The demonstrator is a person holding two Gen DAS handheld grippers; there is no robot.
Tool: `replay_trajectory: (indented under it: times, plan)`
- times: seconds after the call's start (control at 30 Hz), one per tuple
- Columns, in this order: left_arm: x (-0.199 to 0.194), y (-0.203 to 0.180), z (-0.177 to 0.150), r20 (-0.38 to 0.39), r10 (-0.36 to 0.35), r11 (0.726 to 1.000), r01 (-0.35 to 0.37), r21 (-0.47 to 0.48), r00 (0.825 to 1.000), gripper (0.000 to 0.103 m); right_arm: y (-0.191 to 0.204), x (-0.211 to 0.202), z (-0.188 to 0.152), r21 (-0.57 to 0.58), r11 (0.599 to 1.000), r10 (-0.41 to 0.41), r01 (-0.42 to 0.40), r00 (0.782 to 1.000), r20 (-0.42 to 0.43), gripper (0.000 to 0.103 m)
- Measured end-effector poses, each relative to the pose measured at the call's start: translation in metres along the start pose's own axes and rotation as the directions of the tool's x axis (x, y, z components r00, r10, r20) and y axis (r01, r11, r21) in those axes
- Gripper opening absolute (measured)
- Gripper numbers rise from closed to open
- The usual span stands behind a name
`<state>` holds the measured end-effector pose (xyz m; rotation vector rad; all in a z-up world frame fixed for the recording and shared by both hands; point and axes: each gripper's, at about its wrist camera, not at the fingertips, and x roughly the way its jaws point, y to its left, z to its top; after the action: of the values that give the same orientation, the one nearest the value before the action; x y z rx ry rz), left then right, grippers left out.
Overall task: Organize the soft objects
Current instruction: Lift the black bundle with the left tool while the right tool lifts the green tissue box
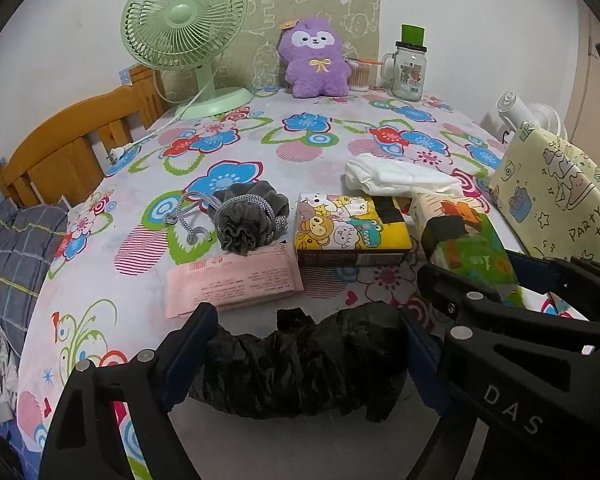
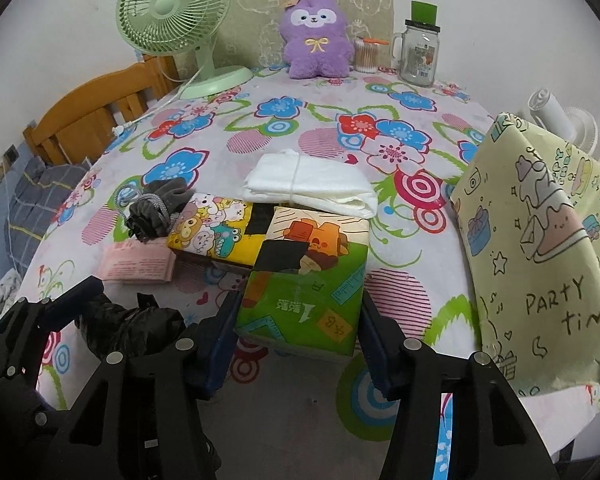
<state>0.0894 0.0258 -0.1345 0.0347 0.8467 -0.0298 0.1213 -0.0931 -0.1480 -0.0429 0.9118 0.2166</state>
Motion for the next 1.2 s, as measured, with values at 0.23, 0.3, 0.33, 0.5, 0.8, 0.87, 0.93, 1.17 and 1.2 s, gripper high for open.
replay_trajectory:
  times: [0.23,0.3,0.33,0.5,0.8,0.87,0.93,1.17,1.2]
  plan:
    - [-0.009,-0.002,-0.001,0.012,0.000,1.000,0.000,-0.006,1.000,0.089,0.000,-0.011,-0.002,-0.003,1.000,0.004,-0.004,1.000,0.019,0.058]
    - [-0.011,-0.002,-0.001,0.017,0.002,1.000,-0.002,-0.005,1.000,0.089,0.000,-0.013,-0.002,-0.002,1.000,0.003,-0.003,1.000,0.022,0.058]
    - [-0.012,-0.003,-0.001,0.020,0.002,1.000,-0.002,-0.004,1.000,0.089,0.000,-0.014,-0.002,-0.003,1.000,0.004,-0.004,1.000,0.024,0.058]
    - [-0.017,-0.004,0.000,0.031,0.003,1.000,-0.003,0.000,1.000,0.089,-0.001,-0.020,-0.002,0.000,1.000,0.002,-0.002,0.999,0.038,0.058]
    - [-0.034,-0.010,0.009,0.068,0.001,1.000,-0.002,0.011,0.998,0.089,-0.006,-0.040,0.004,0.008,1.000,-0.005,0.005,0.997,0.080,0.058]
    - [-0.038,-0.011,0.012,0.078,-0.001,1.000,0.000,0.012,0.997,0.089,-0.007,-0.046,0.006,0.007,1.000,-0.010,0.009,0.996,0.092,0.058]
    - [-0.041,-0.012,0.013,0.087,-0.001,1.000,0.000,0.012,0.996,0.089,-0.008,-0.051,0.008,0.006,1.000,-0.013,0.012,0.995,0.103,0.058]
    - [-0.055,-0.018,0.021,0.114,0.002,1.000,-0.004,0.022,0.994,0.089,-0.013,-0.066,0.013,0.013,1.000,-0.014,0.012,0.992,0.128,0.058]
    - [-0.057,-0.019,0.022,0.117,0.002,1.000,-0.005,0.023,0.993,0.089,-0.013,-0.069,0.014,0.014,1.000,-0.015,0.013,0.991,0.132,0.058]
